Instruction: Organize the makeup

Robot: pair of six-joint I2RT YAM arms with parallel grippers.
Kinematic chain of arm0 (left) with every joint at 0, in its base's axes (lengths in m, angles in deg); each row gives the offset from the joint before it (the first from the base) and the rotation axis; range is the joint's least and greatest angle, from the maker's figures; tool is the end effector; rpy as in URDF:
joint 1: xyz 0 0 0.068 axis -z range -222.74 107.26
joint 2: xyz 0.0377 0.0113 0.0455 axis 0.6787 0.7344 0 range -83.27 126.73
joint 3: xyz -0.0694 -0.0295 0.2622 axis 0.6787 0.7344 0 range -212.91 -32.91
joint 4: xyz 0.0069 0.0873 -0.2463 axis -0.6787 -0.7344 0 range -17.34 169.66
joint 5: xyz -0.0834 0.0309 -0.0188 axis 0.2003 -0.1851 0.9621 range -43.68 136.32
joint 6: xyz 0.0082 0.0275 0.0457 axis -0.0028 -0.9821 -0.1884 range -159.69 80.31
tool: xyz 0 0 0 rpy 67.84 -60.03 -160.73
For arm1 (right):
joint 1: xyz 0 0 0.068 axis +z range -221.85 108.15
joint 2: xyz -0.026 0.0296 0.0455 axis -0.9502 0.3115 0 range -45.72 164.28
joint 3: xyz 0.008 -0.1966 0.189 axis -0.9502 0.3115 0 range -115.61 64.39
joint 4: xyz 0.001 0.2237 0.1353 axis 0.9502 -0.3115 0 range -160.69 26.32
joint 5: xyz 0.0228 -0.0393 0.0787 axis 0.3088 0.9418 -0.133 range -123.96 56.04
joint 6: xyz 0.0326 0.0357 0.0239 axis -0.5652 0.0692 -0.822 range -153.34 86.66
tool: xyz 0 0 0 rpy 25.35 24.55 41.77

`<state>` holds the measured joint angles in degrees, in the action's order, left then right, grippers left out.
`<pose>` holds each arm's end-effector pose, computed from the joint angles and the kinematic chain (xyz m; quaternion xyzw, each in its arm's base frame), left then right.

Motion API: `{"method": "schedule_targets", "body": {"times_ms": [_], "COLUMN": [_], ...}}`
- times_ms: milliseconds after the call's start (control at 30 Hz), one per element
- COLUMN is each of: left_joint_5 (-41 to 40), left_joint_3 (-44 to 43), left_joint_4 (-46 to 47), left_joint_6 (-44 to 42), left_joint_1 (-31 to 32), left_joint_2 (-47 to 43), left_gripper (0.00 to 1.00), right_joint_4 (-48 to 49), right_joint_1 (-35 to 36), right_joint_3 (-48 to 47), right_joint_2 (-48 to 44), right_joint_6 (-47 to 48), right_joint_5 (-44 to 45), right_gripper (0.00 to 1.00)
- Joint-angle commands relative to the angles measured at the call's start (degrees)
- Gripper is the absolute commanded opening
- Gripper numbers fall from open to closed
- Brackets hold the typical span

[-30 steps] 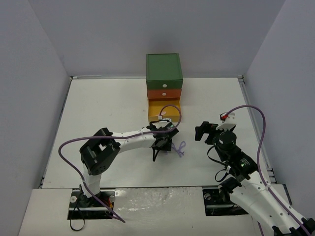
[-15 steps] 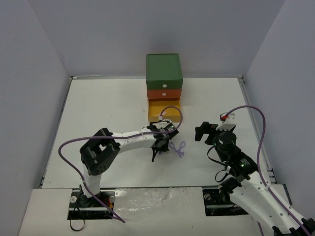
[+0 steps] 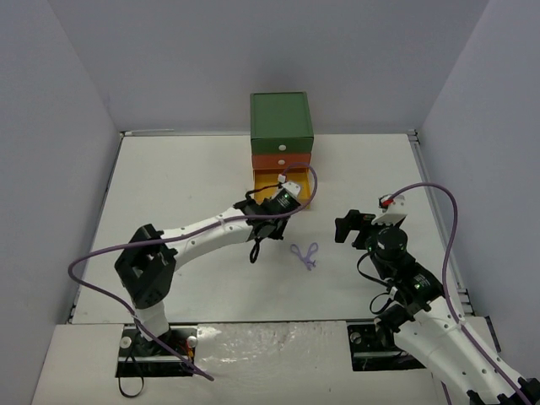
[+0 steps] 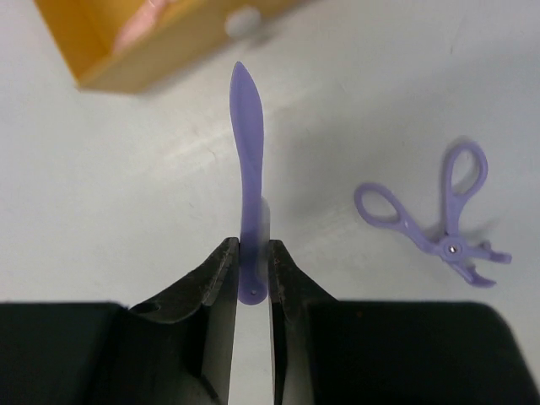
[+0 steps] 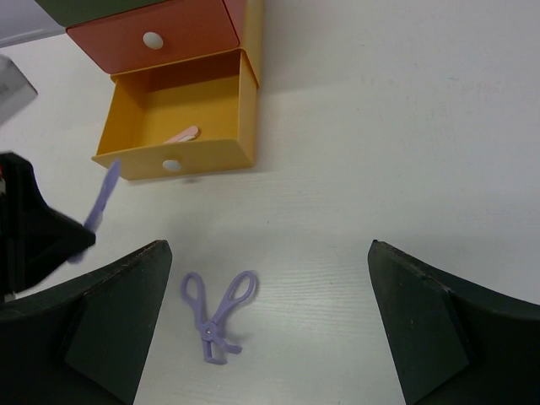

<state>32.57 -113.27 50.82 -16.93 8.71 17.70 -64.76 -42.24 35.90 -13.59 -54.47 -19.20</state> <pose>0.2504 -0.3007 0.2602 0.1906 0.9125 -0.1181 0.3422 0.1374 0.0676 0.2893 0.0328 0.7339 0.2024 0.6475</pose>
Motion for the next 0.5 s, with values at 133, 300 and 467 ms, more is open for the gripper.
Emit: {"method": "schedule_targets", "body": {"times_ms": [133, 300, 467], "left_joint_5": [1.8, 3.0, 2.6], "left_joint_3": [-16.0, -22.9, -25.9], "left_joint_4": [6.2, 5.0, 5.3], "left_joint_6": [-34.3, -44.4, -47.7], "left_joint_1": [-8.7, -9.4, -9.6], "left_joint_2": [6.6, 12.3, 14.8], "left_gripper": [0.00, 0.13, 0.42], "right_joint_4": [2.6, 2.3, 1.6], "right_joint_1": [-0.2, -0.2, -0.2], "right_joint_3": [-0.2, 0.0, -0.3], "right_joint_2": [-0.1, -0.6, -1.0], "right_joint_6": [-0.9, -1.6, -1.7], "right_joint_5": [-1.0, -1.7, -2.1], "right_gripper": [1.00, 1.00, 1.00]}}
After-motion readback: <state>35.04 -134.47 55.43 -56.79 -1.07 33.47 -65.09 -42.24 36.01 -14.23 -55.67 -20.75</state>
